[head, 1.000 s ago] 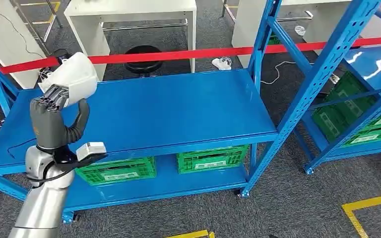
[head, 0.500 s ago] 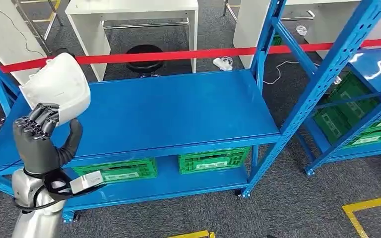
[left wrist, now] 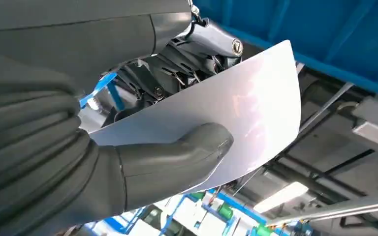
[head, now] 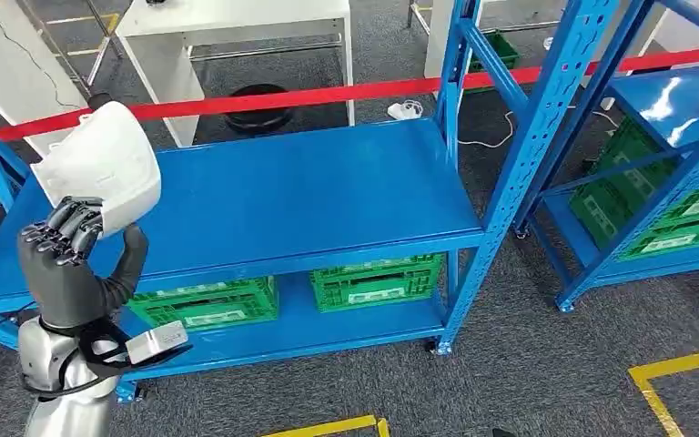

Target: Take the parts from the cabinet and place them on the table.

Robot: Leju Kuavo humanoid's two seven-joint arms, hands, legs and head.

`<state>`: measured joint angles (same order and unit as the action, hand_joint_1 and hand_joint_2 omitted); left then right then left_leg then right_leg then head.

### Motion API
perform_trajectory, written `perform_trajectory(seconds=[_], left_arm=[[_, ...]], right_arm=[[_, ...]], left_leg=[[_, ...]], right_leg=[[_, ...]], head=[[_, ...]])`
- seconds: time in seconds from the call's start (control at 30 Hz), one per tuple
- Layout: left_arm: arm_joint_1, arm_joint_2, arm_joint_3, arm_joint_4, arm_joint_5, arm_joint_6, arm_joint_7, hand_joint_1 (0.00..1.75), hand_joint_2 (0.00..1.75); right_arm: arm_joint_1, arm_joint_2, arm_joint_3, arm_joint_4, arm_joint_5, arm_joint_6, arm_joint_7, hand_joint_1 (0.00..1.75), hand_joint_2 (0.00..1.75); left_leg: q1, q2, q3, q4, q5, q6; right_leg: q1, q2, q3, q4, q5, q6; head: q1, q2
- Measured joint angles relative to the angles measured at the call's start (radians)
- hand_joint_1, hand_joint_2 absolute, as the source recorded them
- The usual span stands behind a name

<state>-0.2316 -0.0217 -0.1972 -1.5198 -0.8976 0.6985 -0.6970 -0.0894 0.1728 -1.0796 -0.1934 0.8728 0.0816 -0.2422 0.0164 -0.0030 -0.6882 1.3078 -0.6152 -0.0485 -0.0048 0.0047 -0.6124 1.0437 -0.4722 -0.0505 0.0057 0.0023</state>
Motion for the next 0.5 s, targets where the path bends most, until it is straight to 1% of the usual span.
perform_trajectory(seconds=[0.03, 0.07, 0.1, 0.13, 0.17, 0.23, 0.27, 0.3, 0.33, 0.37, 0.4, 0.43, 0.47, 0.5], left_arm=[[0.002, 0.0, 0.003, -0.003, -0.002, 0.0, 0.0, 1.75, 1.75], [0.002, 0.0, 0.005, -0.005, -0.003, 0.0, 0.0, 1.75, 1.75], [0.001, 0.0, 0.006, -0.008, -0.006, 0.0, 0.0, 1.75, 1.75], [0.001, 0.0, 0.009, -0.014, -0.006, 0.0, 0.0, 1.75, 1.75], [0.003, -0.002, 0.011, -0.016, -0.008, 0.0, 0.0, 1.75, 1.75], [0.003, -0.002, 0.014, -0.019, -0.023, 0.0, 0.0, 1.75, 1.75], [0.008, -0.002, 0.017, -0.023, -0.032, 0.0, 0.0, 1.75, 1.75], [0.008, -0.005, 0.017, -0.024, -0.032, 0.0, 0.002, 1.75, 1.75], [0.008, -0.007, 0.017, -0.024, -0.034, 0.0, 0.003, 1.75, 1.75], [0.009, -0.012, 0.017, -0.025, -0.035, 0.0, 0.006, 1.75, 1.75], [0.009, -0.013, 0.017, -0.024, -0.038, 0.0, 0.011, 1.75, 1.75], [0.009, -0.013, 0.017, -0.023, -0.039, 0.0, 0.016, 1.75, 1.75], [0.008, -0.013, 0.018, -0.021, -0.039, 0.0, 0.021, 1.75, 1.75], [0.008, -0.013, 0.017, -0.019, -0.039, 0.0, 0.024, 1.75, 1.75]], right_arm=[[0.0, 0.0, 0.002, 0.0, 0.0, 0.0, 0.0, 0.0, 0.0], [0.0, 0.0, 0.003, 0.0, 0.0, 0.0, 0.0, 0.0, 0.0], [0.0, 0.0, 0.003, 0.0, 0.001, 0.0, 0.0, 0.0, 0.0], [0.0, 0.004, 0.004, 0.0, 0.001, 0.0, 0.0, 0.0, 0.0], [0.0, 0.005, 0.005, 0.0, 0.001, 0.0, 0.0, 0.0, 0.0], [-0.001, 0.005, 0.005, 0.0, -0.001, 0.008, -0.001, 0.0, 0.0], [0.0, 0.007, 0.005, 0.0, -0.004, 0.015, -0.005, 0.0, 0.0], [0.001, 0.006, 0.005, 0.0, -0.007, 0.019, -0.008, 0.0, 0.0], [0.001, 0.006, 0.005, 0.0, -0.011, 0.023, -0.012, 0.0, 0.0], [0.001, 0.007, 0.005, 0.0, -0.016, 0.024, -0.015, 0.0, 0.0], [0.001, 0.007, 0.005, 0.0, -0.02, 0.026, -0.019, 0.0, 0.0], [0.001, 0.007, 0.005, 0.0, -0.021, 0.026, -0.021, 0.0, 0.0], [0.001, 0.007, 0.005, 0.0, -0.023, 0.026, -0.021, 0.0, 0.0], [0.001, 0.007, 0.005, 0.0, -0.024, 0.026, -0.021, 0.0, 0.0]], left_leg=[[-0.004, 0.0, 0.039, -0.053, 0.027, 0.008], [-0.009, 0.0, 0.093, -0.135, 0.058, 0.02], [-0.015, -0.001, 0.152, -0.225, 0.082, 0.032], [-0.022, 0.002, 0.187, -0.291, 0.06, 0.044], [-0.024, 0.006, 0.185, -0.284, 0.085, 0.037], [-0.031, 0.004, 0.176, -0.29, 0.087, 0.044], [-0.029, 0.005, 0.172, -0.297, 0.097, 0.053], [-0.017, 0.011, 0.169, -0.309, 0.112, 0.06], [-0.018, 0.012, 0.167, -0.311, 0.12, 0.062], [-0.016, 0.011, 0.151, -0.309, 0.133, 0.07], [-0.017, 0.012, 0.137, -0.308, 0.141, 0.071], [-0.017, 0.013, 0.123, -0.305, 0.15, 0.072], [-0.017, 0.014, 0.107, -0.301, 0.159, 0.071], [-0.016, 0.015, 0.094, -0.297, 0.166, 0.069]], right_leg=[[0.004, 0.0, -0.007, 0.0, 0.006, -0.001], [0.008, 0.001, -0.012, 0.0, 0.012, 0.0], [0.011, 0.001, -0.016, 0.0, 0.017, 0.0], [0.012, 0.001, -0.019, 0.0, 0.023, 0.006], [0.009, 0.0, -0.019, -0.003, 0.03, 0.013], [0.005, -0.001, -0.022, -0.003, 0.039, 0.024], [0.007, -0.001, -0.022, -0.011, 0.048, 0.032], [0.006, -0.001, -0.026, -0.005, 0.045, 0.035], [0.008, 0.001, -0.034, 0.009, 0.016, 0.042], [0.005, 0.0, -0.057, 0.073, -0.054, 0.049], [0.001, 0.0, -0.079, 0.143, -0.104, 0.055], [-0.001, 0.0, -0.099, 0.216, -0.144, 0.06], [-0.002, 0.0, -0.106, 0.266, -0.154, 0.064], [-0.003, 0.0, -0.096, 0.272, -0.138, 0.066]], head=[[0.0, 0.0], [0.0, 0.0], [0.0, 0.0], [0.002, 0.0], [0.0, 0.0], [-0.002, 0.0], [-0.002, 0.0], [-0.003, 0.0], [-0.002, 0.0], [0.006, 0.0], [0.006, 0.0], [0.006, 0.0], [0.006, 0.0], [0.007, 0.0]])
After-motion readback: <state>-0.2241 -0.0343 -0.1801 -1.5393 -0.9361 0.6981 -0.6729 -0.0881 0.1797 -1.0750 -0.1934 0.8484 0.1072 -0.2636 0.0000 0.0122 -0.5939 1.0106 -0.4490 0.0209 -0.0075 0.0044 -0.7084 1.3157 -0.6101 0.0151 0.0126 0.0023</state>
